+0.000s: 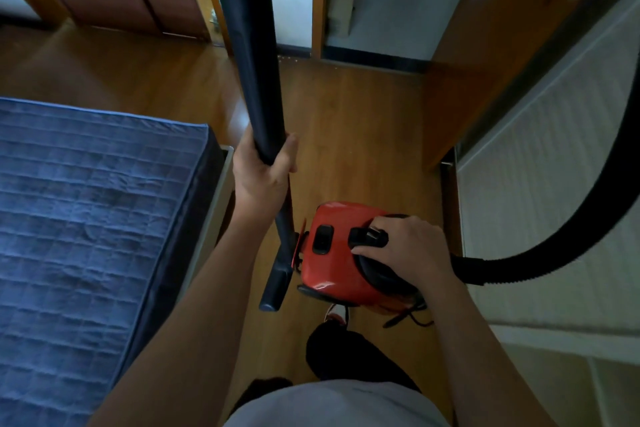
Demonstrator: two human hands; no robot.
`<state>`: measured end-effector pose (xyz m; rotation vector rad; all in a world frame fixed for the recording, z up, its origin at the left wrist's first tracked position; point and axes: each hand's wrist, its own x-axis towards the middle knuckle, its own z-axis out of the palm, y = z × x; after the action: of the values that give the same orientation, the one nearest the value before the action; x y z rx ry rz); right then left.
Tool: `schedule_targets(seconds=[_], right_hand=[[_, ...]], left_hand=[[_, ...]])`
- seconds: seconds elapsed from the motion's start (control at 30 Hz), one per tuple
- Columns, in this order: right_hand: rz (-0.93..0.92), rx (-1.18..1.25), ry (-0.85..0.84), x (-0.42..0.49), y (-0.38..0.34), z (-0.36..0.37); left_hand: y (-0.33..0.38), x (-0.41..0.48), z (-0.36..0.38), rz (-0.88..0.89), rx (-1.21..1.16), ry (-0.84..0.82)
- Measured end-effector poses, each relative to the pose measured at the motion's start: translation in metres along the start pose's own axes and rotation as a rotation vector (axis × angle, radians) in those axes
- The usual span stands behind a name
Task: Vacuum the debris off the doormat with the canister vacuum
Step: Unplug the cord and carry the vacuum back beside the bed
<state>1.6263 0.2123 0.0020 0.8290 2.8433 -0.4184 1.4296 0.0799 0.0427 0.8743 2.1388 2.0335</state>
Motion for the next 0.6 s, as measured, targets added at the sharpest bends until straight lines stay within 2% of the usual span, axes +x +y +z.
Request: schedule_targets(seconds=[0.23, 0.6], right_hand=[[-0.058, -0.051, 0.033, 0.103, 0.037, -0.041], [-0.078, -0.045, -0.013, 0.242, 0.041, -0.066]], left_hand=[[-0.013, 0.092, 0.047, -0.003, 0.036, 0.084], [-0.060, 0.213, 0.066, 0.023, 0.007, 0.156]])
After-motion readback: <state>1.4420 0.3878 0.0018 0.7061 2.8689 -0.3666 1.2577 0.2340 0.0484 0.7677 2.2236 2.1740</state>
